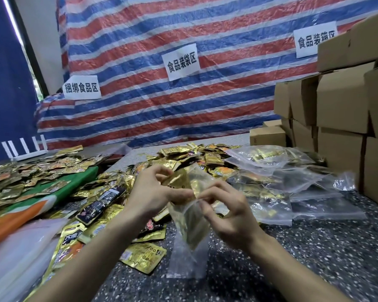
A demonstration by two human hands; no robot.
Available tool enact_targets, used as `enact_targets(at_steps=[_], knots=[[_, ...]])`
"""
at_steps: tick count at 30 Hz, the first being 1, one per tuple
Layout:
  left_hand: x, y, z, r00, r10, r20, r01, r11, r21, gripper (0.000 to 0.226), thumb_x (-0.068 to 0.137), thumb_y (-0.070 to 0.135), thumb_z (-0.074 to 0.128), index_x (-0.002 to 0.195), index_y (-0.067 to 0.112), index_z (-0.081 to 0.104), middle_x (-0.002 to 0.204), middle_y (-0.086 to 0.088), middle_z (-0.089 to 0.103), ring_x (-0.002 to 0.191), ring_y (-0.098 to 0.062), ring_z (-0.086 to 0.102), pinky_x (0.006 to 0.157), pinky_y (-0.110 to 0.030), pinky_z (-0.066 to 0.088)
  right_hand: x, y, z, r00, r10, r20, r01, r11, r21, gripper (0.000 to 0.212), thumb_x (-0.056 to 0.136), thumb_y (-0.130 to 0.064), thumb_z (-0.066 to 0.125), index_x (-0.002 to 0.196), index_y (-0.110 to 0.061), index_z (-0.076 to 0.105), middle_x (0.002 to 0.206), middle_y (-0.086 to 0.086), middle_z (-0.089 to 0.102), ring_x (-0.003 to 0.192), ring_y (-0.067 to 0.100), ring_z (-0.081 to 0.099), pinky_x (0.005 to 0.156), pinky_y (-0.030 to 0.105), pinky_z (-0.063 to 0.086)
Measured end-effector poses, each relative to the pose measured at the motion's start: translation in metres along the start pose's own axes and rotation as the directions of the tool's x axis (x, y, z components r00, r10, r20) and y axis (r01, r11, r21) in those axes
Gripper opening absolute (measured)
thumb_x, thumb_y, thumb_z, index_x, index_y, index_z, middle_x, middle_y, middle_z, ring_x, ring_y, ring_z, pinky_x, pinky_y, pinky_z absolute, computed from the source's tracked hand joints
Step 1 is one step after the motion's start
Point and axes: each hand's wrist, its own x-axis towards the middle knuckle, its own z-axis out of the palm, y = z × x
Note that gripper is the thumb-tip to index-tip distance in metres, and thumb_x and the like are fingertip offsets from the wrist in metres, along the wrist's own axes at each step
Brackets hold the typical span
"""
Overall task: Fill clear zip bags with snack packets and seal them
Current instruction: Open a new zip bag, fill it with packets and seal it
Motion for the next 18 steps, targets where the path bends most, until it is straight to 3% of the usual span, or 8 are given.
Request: enact_targets(at_steps=[3, 8, 10, 13, 15, 18], knots=[[0.004, 0.008, -0.011, 0.994, -0.085, 0.066, 0.089, 0.994, -0.065, 0.066, 0.035, 0.015, 0.09, 0.098, 0.013, 0.069, 0.105, -0.008, 0.067, 0.097, -0.023, 0.065, 0.066, -0.031, 0.053, 0.004, 0.002, -0.005, 0.996, 0.0, -0.091, -0.006, 0.998, -0.057, 0.008, 0.084, 0.004, 0.065, 0.085, -0.004, 0.067, 0.086, 0.001, 0.058, 0.082, 0.004, 0.056, 0.072, 0.01, 0.043], [0.01, 0.014, -0.014, 0.98, -0.158, 0.125, 0.19, 0.931, -0.313, 0.049, 0.046, -0.003, 0.084, 0.093, 0.0, 0.071, 0.1, -0.018, 0.073, 0.083, -0.026, 0.074, 0.059, -0.024, 0.058, 0.004, 0.001, -0.008, 0.993, -0.02, -0.115, 0.013, 0.998, -0.057, 0.007, 0.086, 0.001, 0.063, 0.087, -0.004, 0.066, 0.086, 0.001, 0.058, 0.082, 0.007, 0.057, 0.072, 0.011, 0.042], [0.016, 0.017, -0.015, 0.977, -0.182, 0.112, 0.213, 0.885, -0.415, 0.038, 0.053, -0.01, 0.078, 0.09, -0.004, 0.07, 0.099, -0.021, 0.073, 0.08, -0.028, 0.075, 0.06, -0.025, 0.059, 0.004, 0.001, -0.008, 0.994, -0.021, -0.107, 0.018, 0.999, -0.033, 0.005, 0.089, -0.003, 0.062, 0.087, -0.005, 0.066, 0.086, 0.001, 0.058, 0.081, 0.009, 0.057, 0.071, 0.014, 0.043], [0.021, 0.023, -0.015, 0.989, -0.151, 0.006, 0.14, 0.9, -0.413, 0.024, 0.066, -0.016, 0.072, 0.086, -0.002, 0.069, 0.1, -0.02, 0.07, 0.086, -0.028, 0.072, 0.069, -0.03, 0.061, 0.005, -0.001, -0.01, 0.993, -0.029, -0.116, 0.027, 0.999, -0.026, 0.013, 0.091, -0.012, 0.057, 0.086, -0.004, 0.065, 0.085, 0.002, 0.059, 0.081, 0.012, 0.057, 0.07, 0.019, 0.045], [0.024, 0.027, -0.016, 0.996, -0.071, -0.046, 0.045, 0.907, -0.42, 0.024, 0.067, -0.005, 0.077, 0.089, 0.001, 0.069, 0.098, -0.016, 0.071, 0.09, -0.027, 0.071, 0.078, -0.033, 0.061, 0.006, -0.001, -0.011, 0.991, -0.031, -0.129, 0.027, 0.999, -0.032, 0.015, 0.091, -0.014, 0.056, 0.085, -0.003, 0.065, 0.084, 0.003, 0.059, 0.081, 0.015, 0.057, 0.069, 0.024, 0.047], [0.028, 0.022, -0.021, 0.998, 0.021, -0.066, -0.048, 0.891, -0.451, 0.036, 0.068, 0.028, 0.078, 0.094, 0.005, 0.069, 0.089, -0.007, 0.071, 0.083, -0.021, 0.069, 0.08, -0.035, 0.06, 0.006, 0.0, -0.012, 0.991, -0.023, -0.134, 0.017, 0.999, -0.044, 0.016, 0.091, -0.014, 0.056, 0.086, -0.002, 0.066, 0.085, 0.004, 0.061, 0.082, 0.016, 0.058, 0.07, 0.028, 0.048]])
